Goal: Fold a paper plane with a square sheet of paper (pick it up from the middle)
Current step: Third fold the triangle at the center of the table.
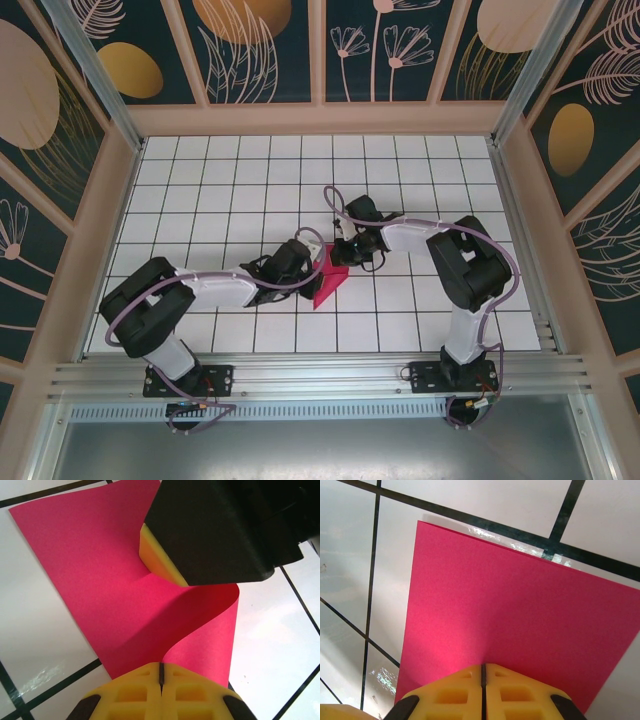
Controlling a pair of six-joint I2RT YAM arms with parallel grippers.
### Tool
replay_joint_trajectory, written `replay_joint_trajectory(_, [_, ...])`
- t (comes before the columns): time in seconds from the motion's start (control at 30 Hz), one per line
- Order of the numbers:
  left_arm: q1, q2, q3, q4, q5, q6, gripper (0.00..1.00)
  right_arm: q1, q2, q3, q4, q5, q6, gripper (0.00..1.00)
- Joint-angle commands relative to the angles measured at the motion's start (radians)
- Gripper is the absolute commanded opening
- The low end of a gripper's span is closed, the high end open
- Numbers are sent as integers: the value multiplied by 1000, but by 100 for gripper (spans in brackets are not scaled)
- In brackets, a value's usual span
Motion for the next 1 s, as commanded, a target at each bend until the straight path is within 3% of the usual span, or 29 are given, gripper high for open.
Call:
replay_joint_trajectory(0.0, [13, 20, 29, 26, 28, 36, 0, 11, 40, 11, -52, 19, -28, 9])
replay_joint_trajectory(0.97, [20, 1, -32, 49, -24, -25, 0, 10, 47, 20, -56, 22, -15, 9])
